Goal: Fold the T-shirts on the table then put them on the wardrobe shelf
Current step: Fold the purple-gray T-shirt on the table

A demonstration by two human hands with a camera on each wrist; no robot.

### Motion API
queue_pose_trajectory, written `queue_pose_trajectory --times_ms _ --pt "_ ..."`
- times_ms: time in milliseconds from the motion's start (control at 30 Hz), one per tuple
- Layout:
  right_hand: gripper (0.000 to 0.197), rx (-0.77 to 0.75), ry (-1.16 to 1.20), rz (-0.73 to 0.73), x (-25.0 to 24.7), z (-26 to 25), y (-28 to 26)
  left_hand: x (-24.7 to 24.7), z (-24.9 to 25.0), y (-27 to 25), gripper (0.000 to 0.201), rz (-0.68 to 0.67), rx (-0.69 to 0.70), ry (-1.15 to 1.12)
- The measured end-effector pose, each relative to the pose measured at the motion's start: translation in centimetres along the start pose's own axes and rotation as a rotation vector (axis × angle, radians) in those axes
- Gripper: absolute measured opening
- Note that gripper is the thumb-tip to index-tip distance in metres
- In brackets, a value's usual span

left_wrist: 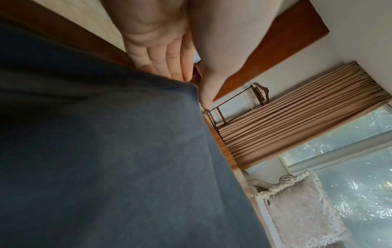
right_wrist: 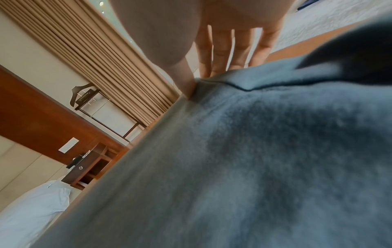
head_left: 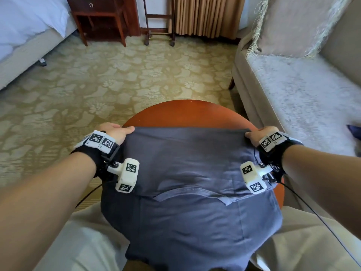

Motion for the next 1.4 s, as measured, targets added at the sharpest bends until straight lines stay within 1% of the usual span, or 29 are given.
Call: queue_pose_trajectory --times_ms 33,100,133,167,200,233,300,333,367,400,433,500,533,600,733,767,867,933,1000,1067,1133,1167,1233,1267,1333,1367,1400 --pt "0.052 0.008 0.005 -0.003 -0.1 0.0 -0.8 0.0 -0.1 -0.4 0.054 -0.011 -0.003 -0.017" --pt "0.049 0.017 0.005 -0.037 -0.3 0.6 -1.5 -0.2 -0.5 -1.7 0.035 -0.016 0.031 -0.024" --pt "0.047 0.022 -0.016 -0.060 -0.5 0.7 -2.0 -0.4 -0.7 -2.4 0.031 0.001 0.039 0.006" --pt "0.047 0.000 -0.075 -0.081 -0.8 1.0 -2.7 -0.6 -0.9 -3.2 0.031 0.012 0.040 0.032" --pt "0.047 -0.030 -0.123 -0.083 -0.9 1.4 -3.2 -0.8 -1.3 -4.0 0.036 0.010 0.038 0.074" --pt "0.049 -0.080 -0.178 -0.104 -1.1 1.7 -3.7 -1.0 -1.8 -4.8 0.050 -0.005 0.040 0.131" --pt "0.056 -0.222 -0.450 -0.153 -1.6 2.1 -5.8 -1.0 -2.6 -6.1 0.077 -0.076 0.017 0.267" --pt "0.054 -0.269 -0.566 -0.172 -2.0 2.1 -6.9 -1.0 -3.2 -6.4 0.086 -0.098 0.009 0.343" --pt "0.046 -0.273 -0.632 -0.196 -2.4 2.2 -8.3 -1.1 -3.8 -6.5 0.090 -0.113 0.008 0.391" --pt "0.042 -0.314 -0.709 -0.238 -2.8 2.3 -9.5 -1.1 -4.2 -6.6 0.088 -0.117 0.008 0.428" --pt "0.038 -0.355 -0.807 -0.241 -3.1 2.4 -10.3 -1.3 -4.4 -7.2 0.081 -0.119 0.015 0.459" --pt "0.040 -0.432 -0.907 -0.219 -3.6 2.7 -11.3 -1.7 -4.3 -8.5 0.066 -0.106 0.046 0.493" --pt "0.041 -0.435 -0.917 -0.220 -3.8 3.0 -11.7 -1.8 -4.4 -8.8 0.063 -0.091 0.051 0.503" --pt "0.042 -0.460 -0.962 -0.230 -3.8 3.5 -11.9 -1.6 -4.6 -9.1 0.060 -0.085 0.069 0.510" --pt "0.044 -0.510 -1.079 -0.243 -3.1 4.0 -11.4 -0.4 -5.4 -8.4 0.070 -0.119 0.125 0.568" --pt "0.045 -0.518 -1.115 -0.257 -2.8 4.2 -10.9 -0.4 -5.3 -8.8 0.066 -0.115 0.147 0.603" --pt "0.063 -0.534 -1.230 -0.284 -2.0 4.8 -9.8 -0.9 -4.8 -10.4 0.048 -0.112 0.206 0.624" --pt "0.068 -0.540 -1.258 -0.280 -1.7 5.1 -9.4 -1.2 -4.7 -10.6 0.042 -0.122 0.215 0.591" --pt "0.061 -0.530 -1.262 -0.249 -2.0 4.9 -10.5 -1.8 -4.7 -10.9 0.035 -0.115 0.221 0.548" --pt "0.054 -0.502 -1.267 -0.222 -2.3 4.9 -10.9 -2.4 -4.9 -11.3 0.026 -0.077 0.224 0.528" --pt "0.049 -0.463 -1.273 -0.225 -2.6 4.9 -11.4 -2.8 -5.5 -11.1 0.017 -0.033 0.202 0.485" --pt "0.047 -0.451 -1.267 -0.225 -2.8 5.1 -11.3 -2.9 -5.9 -10.8 0.016 -0.014 0.187 0.454" --pt "0.045 -0.397 -1.260 -0.240 -3.0 5.3 -11.2 -3.1 -6.6 -10.5 0.024 -0.024 0.148 0.390" --pt "0.047 -0.371 -1.247 -0.250 -2.9 5.6 -11.4 -3.3 -6.9 -10.5 0.032 -0.027 0.117 0.341" --pt "0.047 -0.350 -1.171 -0.206 -2.9 6.4 -11.7 -3.5 -7.7 -10.3 0.059 -0.029 0.007 0.214" --pt "0.041 -0.328 -1.101 -0.171 -2.6 7.2 -11.1 -3.3 -8.5 -9.6 0.076 -0.013 -0.059 0.117" --pt "0.031 -0.318 -0.974 -0.136 -1.9 8.4 -8.7 -3.0 -9.8 -8.4 0.093 0.010 -0.112 0.038"
Point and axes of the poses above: each hand's wrist, its own y-axis towards the middle knuckle, its own x-axis out of the palm, z = x × y, the point moved 2 cm from there along y, towards the middle knuckle, and after that the axes turned 2 degrees about y, right-handed, at the moved point
